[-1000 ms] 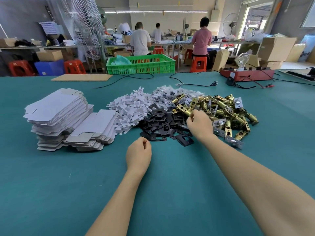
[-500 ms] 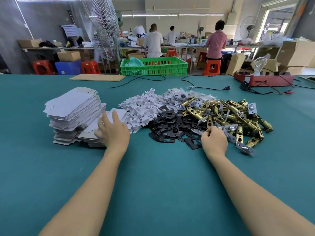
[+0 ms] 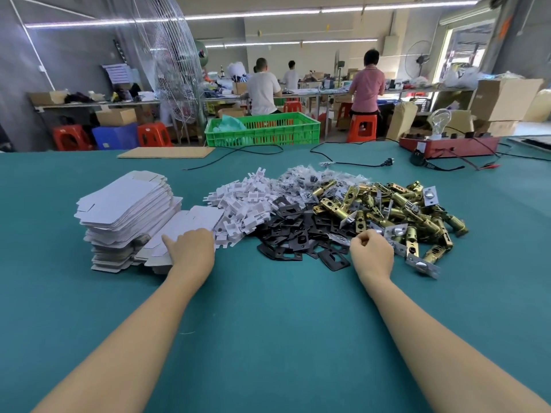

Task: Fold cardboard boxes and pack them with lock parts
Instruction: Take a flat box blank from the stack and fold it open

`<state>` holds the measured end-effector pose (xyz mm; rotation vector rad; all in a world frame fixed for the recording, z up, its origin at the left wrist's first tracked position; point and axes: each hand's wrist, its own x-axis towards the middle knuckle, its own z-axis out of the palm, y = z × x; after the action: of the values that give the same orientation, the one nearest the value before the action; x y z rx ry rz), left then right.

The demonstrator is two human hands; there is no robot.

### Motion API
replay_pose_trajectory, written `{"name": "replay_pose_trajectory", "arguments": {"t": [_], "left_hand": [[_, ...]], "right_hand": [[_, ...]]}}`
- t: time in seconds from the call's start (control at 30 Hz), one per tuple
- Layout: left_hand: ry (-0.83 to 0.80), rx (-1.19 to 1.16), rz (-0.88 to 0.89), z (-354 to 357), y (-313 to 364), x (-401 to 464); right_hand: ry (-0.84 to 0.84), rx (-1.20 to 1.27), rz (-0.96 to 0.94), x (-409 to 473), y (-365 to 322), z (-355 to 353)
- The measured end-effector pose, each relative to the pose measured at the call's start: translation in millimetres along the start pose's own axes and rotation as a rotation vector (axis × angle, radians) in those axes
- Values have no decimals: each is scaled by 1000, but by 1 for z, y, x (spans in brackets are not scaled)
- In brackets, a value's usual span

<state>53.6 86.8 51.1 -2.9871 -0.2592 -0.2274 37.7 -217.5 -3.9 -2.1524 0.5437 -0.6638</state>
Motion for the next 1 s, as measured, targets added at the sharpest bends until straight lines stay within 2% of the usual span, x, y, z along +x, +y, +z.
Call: {"name": "replay_pose_trajectory", "arguments": {"t": [0.07, 0.1, 0.17, 0.2, 0.23, 0.27, 0.33, 0.43, 0.53, 0.63, 0.73, 0.83, 0.93, 1.0], "left_hand": [[149, -78, 2, -13, 7, -7], [275, -193, 6, -17, 13, -11], [506, -558, 26, -27, 31, -24], [551, -762, 26, -29, 41, -32], [535, -975, 28, -28, 53, -40], [450, -1198, 29, -24, 64, -49], [178, -1618, -2, -13, 87, -65], [-165, -1974, -145, 6, 108, -81], [-331, -2024, -120, 14, 121, -88], [-392, -2020, -20, 16, 125, -88], [-394, -1995, 59, 15, 126, -91], [-377, -1989, 93, 15, 127, -92], [-294, -1903, 144, 15, 128, -93], [-202, -1842, 189, 14, 127, -95]], "right_hand": [[3, 187, 87, 2, 0, -5], [-7, 315, 138, 5, -1, -9], [-69, 555, 218, 7, 1, -23], [-113, 623, 230, 5, 4, -29], [-153, 652, 228, 3, 7, -34], [-187, 664, 223, -1, 9, -38], [-234, 709, 247, -8, 11, -44], [-286, 788, 292, -25, 7, -50], [-291, 733, 208, -46, 3, -48], [-336, 666, 78, -59, -3, -44], [-331, 651, -19, -62, -5, -43], [-251, 637, -61, -63, -6, -42], [-180, 587, -118, -63, -7, -44], [-120, 467, -212, -65, -10, -45]]}}
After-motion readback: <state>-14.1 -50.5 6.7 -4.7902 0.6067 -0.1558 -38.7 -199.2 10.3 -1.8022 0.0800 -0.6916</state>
